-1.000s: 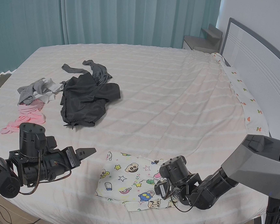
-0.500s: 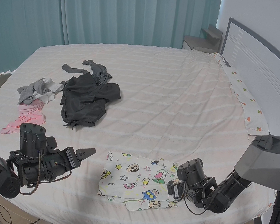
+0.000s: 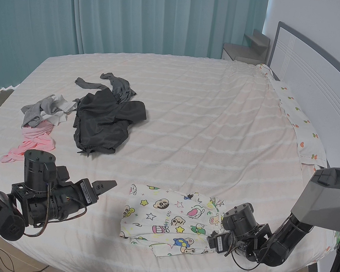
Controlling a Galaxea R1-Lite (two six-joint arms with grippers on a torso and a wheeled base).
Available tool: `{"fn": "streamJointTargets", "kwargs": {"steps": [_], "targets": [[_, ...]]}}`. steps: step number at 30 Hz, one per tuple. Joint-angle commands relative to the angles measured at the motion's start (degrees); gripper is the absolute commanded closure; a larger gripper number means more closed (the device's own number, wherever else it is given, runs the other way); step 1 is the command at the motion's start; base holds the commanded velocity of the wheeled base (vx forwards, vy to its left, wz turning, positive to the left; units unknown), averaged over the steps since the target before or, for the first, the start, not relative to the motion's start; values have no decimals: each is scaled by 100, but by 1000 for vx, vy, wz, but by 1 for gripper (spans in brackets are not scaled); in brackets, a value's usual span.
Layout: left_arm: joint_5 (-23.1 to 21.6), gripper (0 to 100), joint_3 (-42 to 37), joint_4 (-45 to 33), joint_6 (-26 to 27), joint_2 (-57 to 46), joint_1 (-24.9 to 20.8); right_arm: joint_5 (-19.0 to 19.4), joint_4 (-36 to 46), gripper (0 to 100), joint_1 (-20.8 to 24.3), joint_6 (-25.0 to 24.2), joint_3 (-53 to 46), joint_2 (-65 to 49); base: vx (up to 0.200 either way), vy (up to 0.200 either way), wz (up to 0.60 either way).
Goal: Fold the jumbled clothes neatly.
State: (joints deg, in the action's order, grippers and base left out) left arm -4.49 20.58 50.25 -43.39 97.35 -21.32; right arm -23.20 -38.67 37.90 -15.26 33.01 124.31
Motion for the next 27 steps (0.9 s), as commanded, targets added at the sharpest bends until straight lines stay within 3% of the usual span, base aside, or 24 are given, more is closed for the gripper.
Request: {"fn": "streamJointTargets", "kwargs": {"steps": [1, 11, 14, 15, 18, 27], "targets": [[0, 0, -1, 2, -3, 12, -4, 44, 0, 0, -90, -196, 118, -108, 0, 0, 0], [0, 0, -1, 11, -3, 12, 5, 202, 8, 0, -230, -284, -207, -311, 0, 0, 0], [0, 0, -1, 2, -3, 3, 5, 369, -9, 0, -222, -539, -251, -460, 0, 0, 0], [9, 0, -1, 2, -3, 3, 5, 641, 26, 0, -178, -820, -295, -697, 0, 0, 0], [9, 0, -1, 2, -3, 3, 5, 1028, 44, 0, -222, -970, -366, -996, 0, 0, 0], [0, 0, 8, 11, -3, 3, 5, 1300, -79, 0, -635, -1031, -410, -1295, 0, 0, 0]]}}
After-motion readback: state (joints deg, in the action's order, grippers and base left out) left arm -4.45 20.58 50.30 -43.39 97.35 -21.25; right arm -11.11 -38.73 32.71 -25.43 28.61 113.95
